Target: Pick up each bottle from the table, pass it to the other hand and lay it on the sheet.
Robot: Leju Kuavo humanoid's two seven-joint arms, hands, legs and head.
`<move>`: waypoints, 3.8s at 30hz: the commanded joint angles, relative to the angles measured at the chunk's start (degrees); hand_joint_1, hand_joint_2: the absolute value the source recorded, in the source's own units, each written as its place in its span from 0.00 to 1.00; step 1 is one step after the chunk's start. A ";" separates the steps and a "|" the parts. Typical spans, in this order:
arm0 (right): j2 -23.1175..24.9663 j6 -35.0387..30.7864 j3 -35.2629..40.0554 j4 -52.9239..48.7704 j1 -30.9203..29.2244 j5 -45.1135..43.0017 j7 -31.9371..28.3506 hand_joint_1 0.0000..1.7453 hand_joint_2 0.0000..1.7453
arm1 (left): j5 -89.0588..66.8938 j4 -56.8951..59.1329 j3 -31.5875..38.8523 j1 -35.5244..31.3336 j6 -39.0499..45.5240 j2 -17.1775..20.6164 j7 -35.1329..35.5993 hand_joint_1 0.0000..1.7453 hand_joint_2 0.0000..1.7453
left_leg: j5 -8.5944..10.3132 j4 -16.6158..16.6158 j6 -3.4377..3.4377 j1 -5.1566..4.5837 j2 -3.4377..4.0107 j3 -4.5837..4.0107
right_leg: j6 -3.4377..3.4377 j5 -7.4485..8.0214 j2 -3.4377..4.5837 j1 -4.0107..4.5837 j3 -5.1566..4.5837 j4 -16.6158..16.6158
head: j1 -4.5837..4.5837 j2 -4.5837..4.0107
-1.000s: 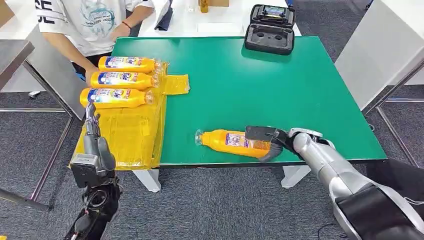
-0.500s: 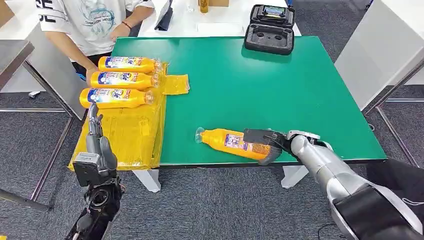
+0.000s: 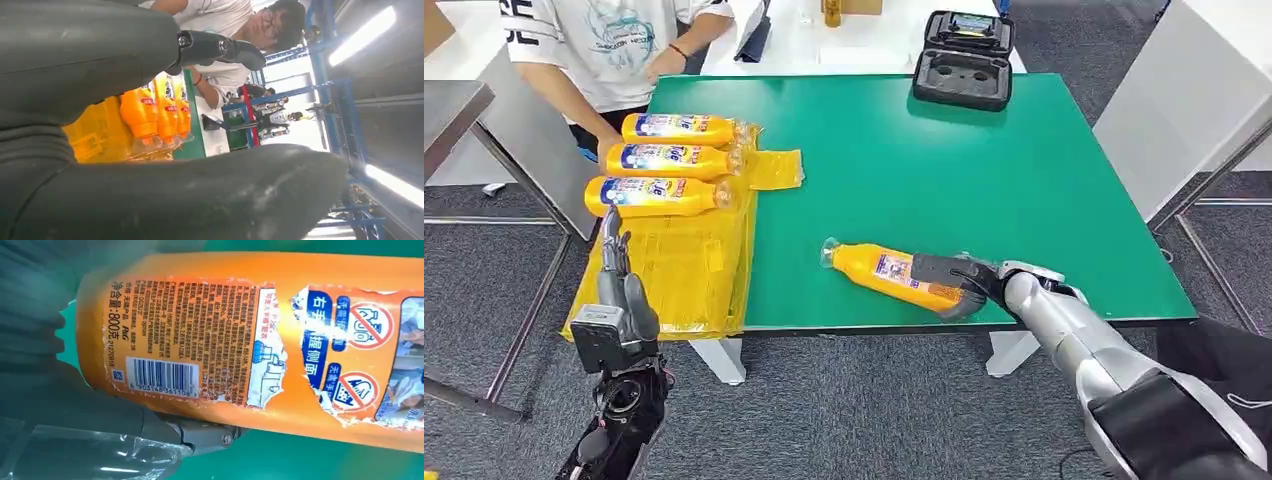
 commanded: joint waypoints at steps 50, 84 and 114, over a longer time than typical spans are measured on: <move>14.54 -3.35 -14.82 -19.64 15.40 -8.31 -28.94 0.94 1.00 | 13.25 -6.96 5.17 6.92 -28.54 -1.76 3.16 0.00 1.00 | -0.05 -0.03 -0.11 0.11 -0.04 -0.08 | -0.09 -0.05 -0.04 0.11 -0.03 -0.03 | 0.02 0.00; 14.82 -1.31 -11.71 -20.54 16.63 -13.23 -28.94 0.94 1.00 | 16.17 -2.51 -5.48 5.81 -56.83 0.64 10.60 0.00 1.00 | -0.06 -0.04 -0.13 0.11 0.02 -0.04 | -0.11 -0.04 0.01 0.10 0.00 -0.03 | 0.00 0.00; 14.84 -1.87 -6.73 -14.94 17.67 -11.08 -28.94 0.91 1.00 | 27.20 11.82 -3.25 -3.36 -60.04 -2.39 17.87 0.00 1.00 | -0.04 -0.04 -0.12 0.10 -0.04 -0.09 | -0.10 -0.03 -0.04 0.10 -0.03 -0.04 | 0.02 0.00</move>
